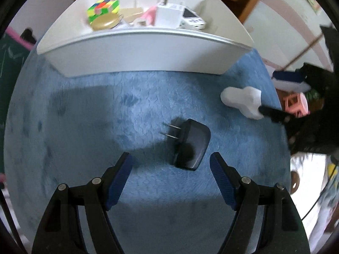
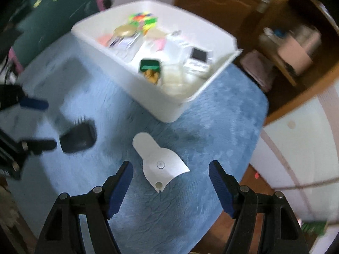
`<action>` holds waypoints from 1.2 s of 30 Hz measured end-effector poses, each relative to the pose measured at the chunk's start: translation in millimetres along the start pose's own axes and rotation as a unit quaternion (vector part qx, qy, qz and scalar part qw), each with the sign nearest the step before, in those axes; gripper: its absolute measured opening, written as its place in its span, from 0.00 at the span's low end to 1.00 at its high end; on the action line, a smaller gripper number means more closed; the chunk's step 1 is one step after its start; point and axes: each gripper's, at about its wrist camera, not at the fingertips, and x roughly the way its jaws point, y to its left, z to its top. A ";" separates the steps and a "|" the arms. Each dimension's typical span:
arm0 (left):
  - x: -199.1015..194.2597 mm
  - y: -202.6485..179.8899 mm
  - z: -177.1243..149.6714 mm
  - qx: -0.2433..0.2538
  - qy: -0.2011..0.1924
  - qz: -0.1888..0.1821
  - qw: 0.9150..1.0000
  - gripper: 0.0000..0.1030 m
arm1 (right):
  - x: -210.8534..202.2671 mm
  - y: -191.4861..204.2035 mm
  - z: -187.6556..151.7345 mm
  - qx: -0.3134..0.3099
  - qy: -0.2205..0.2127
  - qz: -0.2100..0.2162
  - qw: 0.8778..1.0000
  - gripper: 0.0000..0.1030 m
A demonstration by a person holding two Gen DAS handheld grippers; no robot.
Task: Organize rigid objects
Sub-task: 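Grasp black plug adapter with left tool while right tool grasps white scraper, then carry plug and scraper into the tray and open both tools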
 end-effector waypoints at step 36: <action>12.6 -17.1 -18.7 -0.089 -0.060 0.038 0.993 0.44 | 27.2 -6.2 -42.5 -0.106 -0.022 0.128 0.986 0.57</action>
